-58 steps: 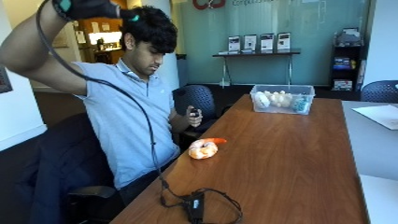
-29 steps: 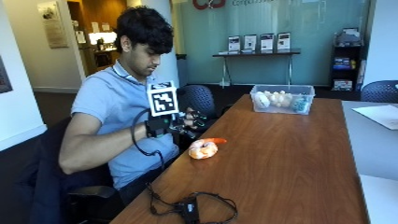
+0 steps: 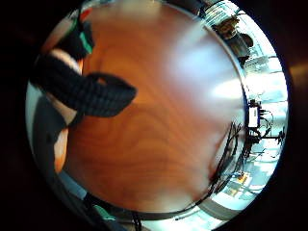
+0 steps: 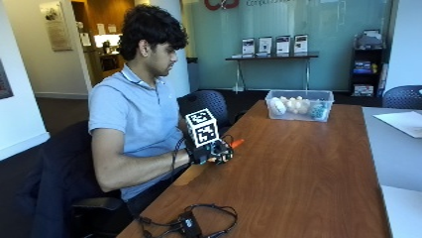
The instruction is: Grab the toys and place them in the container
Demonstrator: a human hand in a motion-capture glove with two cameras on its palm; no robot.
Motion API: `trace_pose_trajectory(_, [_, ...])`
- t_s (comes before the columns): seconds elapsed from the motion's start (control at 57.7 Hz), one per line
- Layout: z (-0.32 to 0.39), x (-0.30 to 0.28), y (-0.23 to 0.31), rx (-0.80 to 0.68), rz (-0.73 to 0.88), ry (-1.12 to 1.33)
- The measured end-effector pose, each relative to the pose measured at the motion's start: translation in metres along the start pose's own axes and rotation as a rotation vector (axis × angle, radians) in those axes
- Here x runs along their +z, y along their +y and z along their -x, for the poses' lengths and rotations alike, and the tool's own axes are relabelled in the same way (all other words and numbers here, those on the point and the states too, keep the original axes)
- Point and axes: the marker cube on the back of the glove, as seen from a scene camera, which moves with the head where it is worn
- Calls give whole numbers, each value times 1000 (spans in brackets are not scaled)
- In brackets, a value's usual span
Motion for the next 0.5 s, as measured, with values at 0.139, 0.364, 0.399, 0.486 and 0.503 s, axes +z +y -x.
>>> trace_pose_trajectory(0.139, [3, -30, -39, -31, -136, -47])
trace_pose_trajectory(0.364, [22, -83, -134, -65, -297, -128])
trace_pose_trajectory(0.399, [25, -89, -149, -74, -326, -138])
trace_pose_trajectory(0.486, [30, -104, -191, -75, -430, -183])
trace_pose_trajectory(0.503, [31, -106, -198, -72, -451, -198])
